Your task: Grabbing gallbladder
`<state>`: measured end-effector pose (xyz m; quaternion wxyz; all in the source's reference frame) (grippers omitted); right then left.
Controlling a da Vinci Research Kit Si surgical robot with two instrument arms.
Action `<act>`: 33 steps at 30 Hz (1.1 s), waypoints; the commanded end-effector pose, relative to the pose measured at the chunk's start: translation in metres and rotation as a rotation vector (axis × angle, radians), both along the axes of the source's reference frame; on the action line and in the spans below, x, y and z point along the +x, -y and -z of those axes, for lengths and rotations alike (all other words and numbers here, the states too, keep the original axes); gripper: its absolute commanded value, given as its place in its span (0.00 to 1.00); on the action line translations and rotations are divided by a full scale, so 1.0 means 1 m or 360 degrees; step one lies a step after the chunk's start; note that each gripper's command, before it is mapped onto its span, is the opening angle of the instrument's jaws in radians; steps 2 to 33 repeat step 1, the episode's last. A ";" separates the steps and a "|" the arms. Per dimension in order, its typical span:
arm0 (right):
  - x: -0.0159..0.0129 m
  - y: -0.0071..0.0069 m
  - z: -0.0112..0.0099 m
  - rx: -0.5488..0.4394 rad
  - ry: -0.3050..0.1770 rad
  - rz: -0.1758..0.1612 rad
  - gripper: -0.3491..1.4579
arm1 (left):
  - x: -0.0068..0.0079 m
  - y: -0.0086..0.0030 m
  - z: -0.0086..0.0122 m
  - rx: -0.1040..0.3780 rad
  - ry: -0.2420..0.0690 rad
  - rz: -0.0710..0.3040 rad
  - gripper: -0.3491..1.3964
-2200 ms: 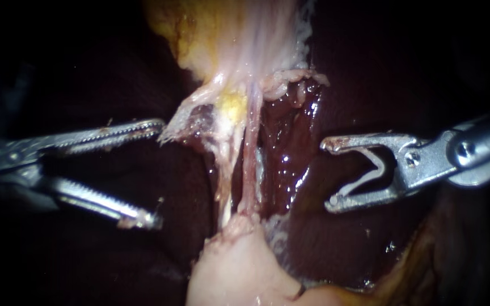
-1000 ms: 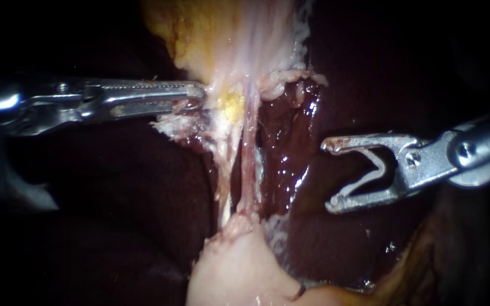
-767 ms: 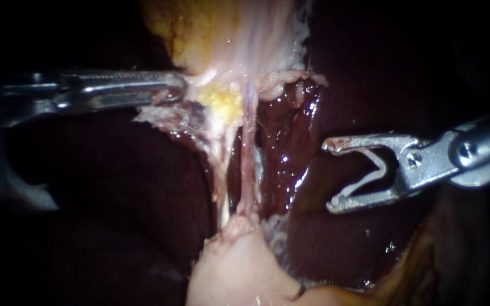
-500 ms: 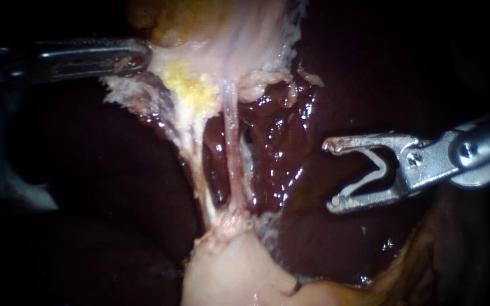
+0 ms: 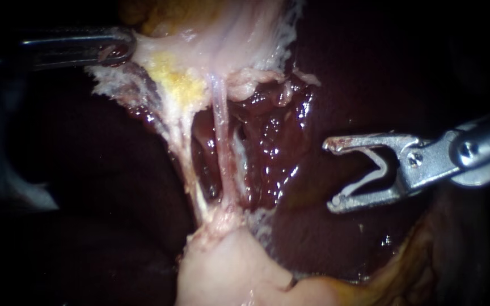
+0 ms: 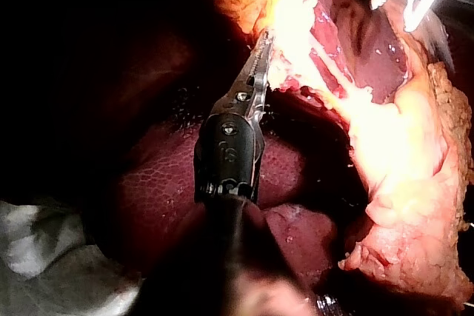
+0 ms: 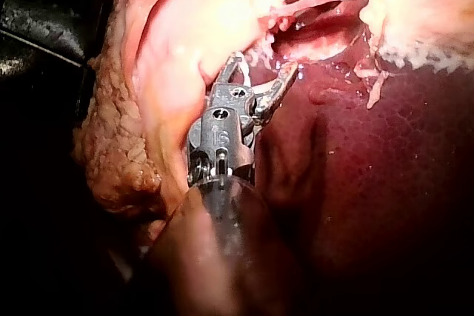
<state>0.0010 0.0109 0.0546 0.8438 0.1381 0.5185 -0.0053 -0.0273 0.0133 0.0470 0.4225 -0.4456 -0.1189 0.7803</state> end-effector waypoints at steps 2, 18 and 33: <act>0.0000 0.0000 0.0000 0.0000 0.0000 0.0000 0.47 | -0.0001 0.0001 -0.0001 0.0000 0.0001 -0.0001 0.00; 0.0000 0.0000 0.0000 0.0000 0.0000 0.0000 0.47 | -0.0001 0.0001 -0.0001 0.0000 0.0001 -0.0001 0.00; 0.0000 0.0000 0.0000 0.0000 0.0000 0.0000 0.47 | -0.0001 0.0001 -0.0001 0.0000 0.0001 -0.0001 0.00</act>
